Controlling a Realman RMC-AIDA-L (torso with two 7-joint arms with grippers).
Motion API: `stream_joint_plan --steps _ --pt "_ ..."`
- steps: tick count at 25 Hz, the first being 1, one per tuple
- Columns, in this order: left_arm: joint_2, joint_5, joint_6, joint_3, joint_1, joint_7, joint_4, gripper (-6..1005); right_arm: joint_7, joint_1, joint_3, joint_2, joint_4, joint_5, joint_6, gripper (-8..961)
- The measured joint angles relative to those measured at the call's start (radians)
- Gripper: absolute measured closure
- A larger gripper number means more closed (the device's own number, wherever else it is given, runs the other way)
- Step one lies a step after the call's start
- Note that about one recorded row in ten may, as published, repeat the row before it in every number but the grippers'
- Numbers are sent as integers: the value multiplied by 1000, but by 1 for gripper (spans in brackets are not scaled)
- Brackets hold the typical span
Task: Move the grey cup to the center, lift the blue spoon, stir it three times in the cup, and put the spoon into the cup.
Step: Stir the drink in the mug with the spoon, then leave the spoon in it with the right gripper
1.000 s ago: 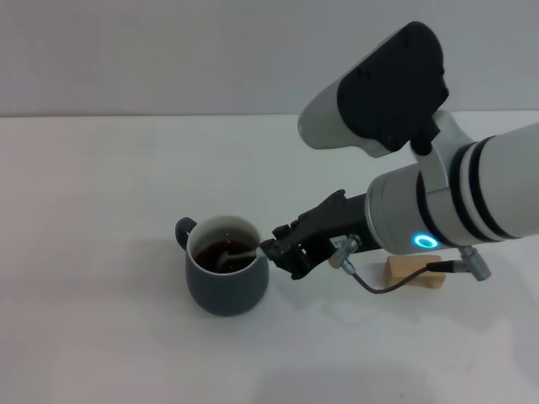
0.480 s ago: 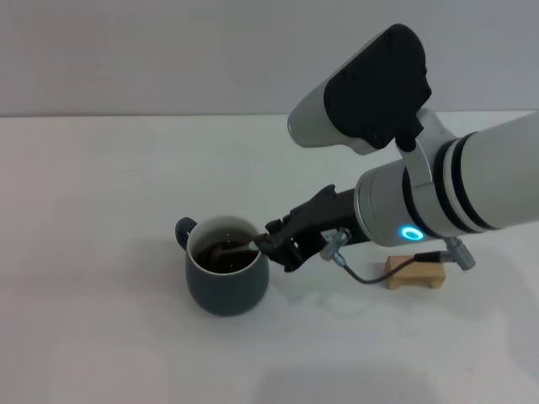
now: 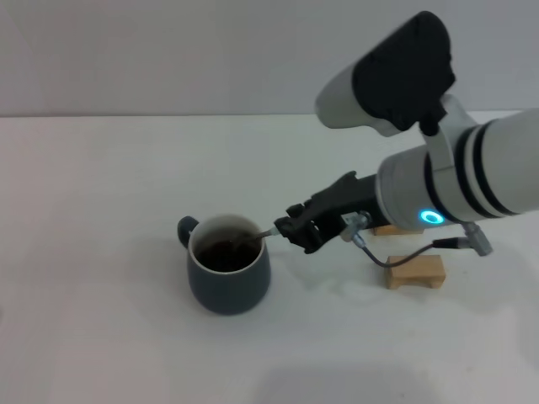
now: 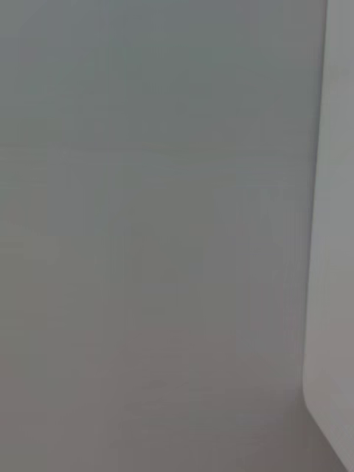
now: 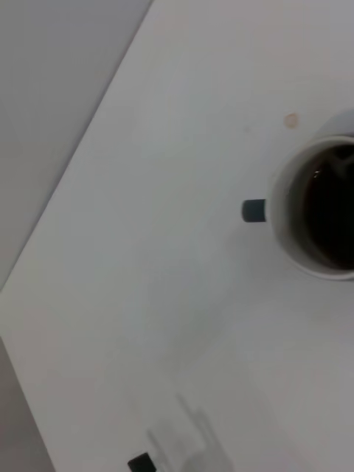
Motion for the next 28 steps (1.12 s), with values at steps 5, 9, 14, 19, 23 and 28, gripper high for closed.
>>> stream_joint_plan --steps 5,9,14,19,23,28 --pt "0 0 15 0 -2 0 0 135 0 -25 -8 3 29 18 13 791" --pt "0 0 37 0 -1 0 0 135 0 -24 -12 3 26 62 14 791" --pt "0 0 55 0 3 0 0 135 -6 -7 -21 3 12 79 4 791" --pt "2 0 59 0 6 0 0 135 -22 33 -24 3 -52 80 -33 790" --pt "1 0 61 0 6 0 0 135 -32 60 -22 1 -103 66 -61 790" --pt "0 0 76 0 6 0 0 135 -41 53 4 0 -105 53 -47 790"
